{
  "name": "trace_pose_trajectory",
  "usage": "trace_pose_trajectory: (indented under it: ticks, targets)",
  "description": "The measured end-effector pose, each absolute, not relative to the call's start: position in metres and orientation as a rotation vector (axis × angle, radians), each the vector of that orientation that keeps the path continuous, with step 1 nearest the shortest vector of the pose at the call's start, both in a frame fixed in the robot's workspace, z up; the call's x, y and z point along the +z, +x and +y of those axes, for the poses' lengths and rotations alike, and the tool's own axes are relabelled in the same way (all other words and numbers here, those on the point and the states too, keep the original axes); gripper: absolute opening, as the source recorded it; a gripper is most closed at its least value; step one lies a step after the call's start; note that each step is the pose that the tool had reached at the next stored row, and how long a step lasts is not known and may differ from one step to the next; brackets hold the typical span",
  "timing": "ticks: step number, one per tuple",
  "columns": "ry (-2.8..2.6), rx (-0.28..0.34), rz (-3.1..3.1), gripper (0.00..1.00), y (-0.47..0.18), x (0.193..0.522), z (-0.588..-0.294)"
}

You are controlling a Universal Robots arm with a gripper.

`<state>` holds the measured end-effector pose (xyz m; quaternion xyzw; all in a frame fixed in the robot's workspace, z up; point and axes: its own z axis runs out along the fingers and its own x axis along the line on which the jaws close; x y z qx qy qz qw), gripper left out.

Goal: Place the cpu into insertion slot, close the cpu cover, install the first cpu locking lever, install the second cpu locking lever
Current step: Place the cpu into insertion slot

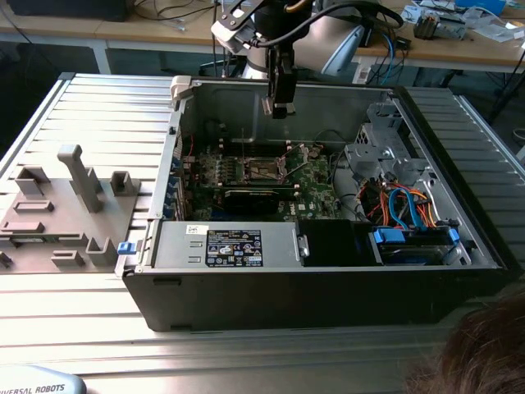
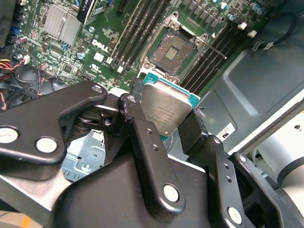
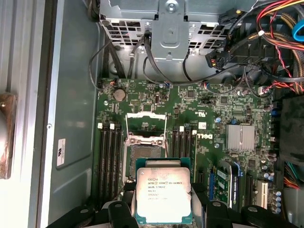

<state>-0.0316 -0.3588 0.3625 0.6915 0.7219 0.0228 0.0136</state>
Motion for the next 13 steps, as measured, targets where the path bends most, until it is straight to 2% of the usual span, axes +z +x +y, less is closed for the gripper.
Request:
trace_pose_trajectory:
  ticks: [13]
  targets:
    - [2.162,0.071,2.24,0.54,-0.0316,0.3625,-0.3588]
